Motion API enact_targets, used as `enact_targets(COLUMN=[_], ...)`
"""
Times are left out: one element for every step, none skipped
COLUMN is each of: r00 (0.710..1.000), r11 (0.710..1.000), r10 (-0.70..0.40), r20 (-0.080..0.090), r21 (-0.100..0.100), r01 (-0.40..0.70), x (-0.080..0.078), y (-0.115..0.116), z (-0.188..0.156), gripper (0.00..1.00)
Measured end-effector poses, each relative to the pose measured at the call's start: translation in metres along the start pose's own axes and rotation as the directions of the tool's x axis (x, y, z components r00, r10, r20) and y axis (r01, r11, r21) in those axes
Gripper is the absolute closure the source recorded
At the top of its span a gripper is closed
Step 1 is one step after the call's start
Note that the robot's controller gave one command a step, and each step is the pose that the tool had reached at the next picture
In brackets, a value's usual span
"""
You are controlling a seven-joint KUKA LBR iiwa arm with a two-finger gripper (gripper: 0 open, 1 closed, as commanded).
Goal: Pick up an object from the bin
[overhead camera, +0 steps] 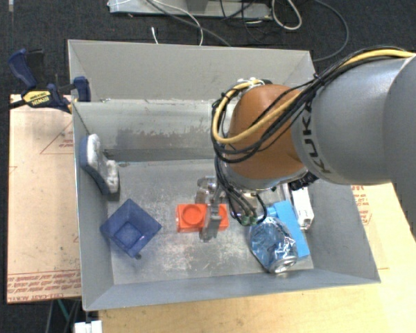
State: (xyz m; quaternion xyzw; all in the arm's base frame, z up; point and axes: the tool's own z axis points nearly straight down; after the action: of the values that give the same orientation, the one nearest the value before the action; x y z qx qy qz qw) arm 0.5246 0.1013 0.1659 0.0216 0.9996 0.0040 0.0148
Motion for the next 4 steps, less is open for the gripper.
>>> enact_targets(r00=[0.999,1.0,0.977,0.998], r11=[1.0,1.0,0.977,0.998], r10=[0.024,0.022,0.214,0.061], r20=[-0.021,-0.021,-0.02,-0.014], r21=[0.006,0.006,0.009,0.004], r01=[-0.024,-0.022,-0.214,-0.061], x=[0.032,0.031,0.027,0.013], y=[-0.018,-0.018,-0.031,0.001], z=[-0.025,-0.024,0.05,0.032], gripper=[0.0,0.0,0.0,0.0])
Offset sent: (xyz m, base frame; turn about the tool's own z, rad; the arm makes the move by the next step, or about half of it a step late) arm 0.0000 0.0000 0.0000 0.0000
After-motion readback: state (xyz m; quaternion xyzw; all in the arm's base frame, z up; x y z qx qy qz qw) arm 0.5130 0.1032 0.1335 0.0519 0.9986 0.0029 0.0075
